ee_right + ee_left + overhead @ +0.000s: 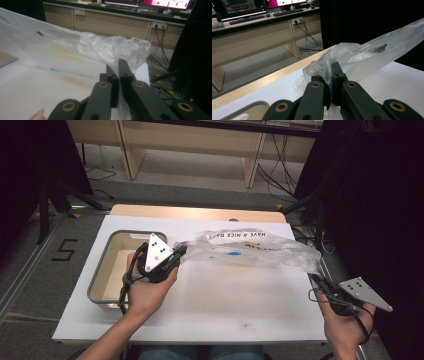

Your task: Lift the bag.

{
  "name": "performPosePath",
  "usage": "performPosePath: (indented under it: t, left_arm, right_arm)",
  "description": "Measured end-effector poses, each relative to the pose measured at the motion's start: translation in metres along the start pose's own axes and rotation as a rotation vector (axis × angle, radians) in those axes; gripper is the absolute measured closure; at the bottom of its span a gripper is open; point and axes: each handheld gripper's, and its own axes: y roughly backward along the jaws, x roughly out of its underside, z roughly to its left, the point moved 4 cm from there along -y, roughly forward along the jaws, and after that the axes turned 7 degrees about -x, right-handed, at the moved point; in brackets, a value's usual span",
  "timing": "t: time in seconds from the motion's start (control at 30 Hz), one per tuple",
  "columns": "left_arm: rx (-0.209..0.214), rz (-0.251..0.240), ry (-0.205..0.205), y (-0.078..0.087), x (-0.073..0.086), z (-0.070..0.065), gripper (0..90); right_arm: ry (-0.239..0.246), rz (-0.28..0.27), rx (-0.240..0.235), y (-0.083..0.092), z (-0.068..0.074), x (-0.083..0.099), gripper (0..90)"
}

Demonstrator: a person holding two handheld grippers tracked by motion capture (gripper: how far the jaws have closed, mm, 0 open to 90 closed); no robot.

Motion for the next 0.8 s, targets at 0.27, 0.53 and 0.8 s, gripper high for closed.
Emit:
performPosePath:
  t: [0.27, 0.53, 0.8]
  left_arm:
    - [0.001, -0.041, 0.001, 0.003, -0.013, 0.001, 89.3]
    - [-0.007, -0.076, 0.01, 0.007, -0.026, 0.005, 89.3]
    - [0.005, -0.122, 0.025, 0.014, -0.042, 0.004, 89.3]
  right_arm:
    - [0.017, -0.045, 0.013, 0.004, -0.002, -0.018, 90.0]
    - [0.024, -0.077, 0.013, 0.004, -0.002, -0.029, 90.0]
    - [0.029, -0.134, 0.03, 0.012, -0.003, -0.043, 90.0]
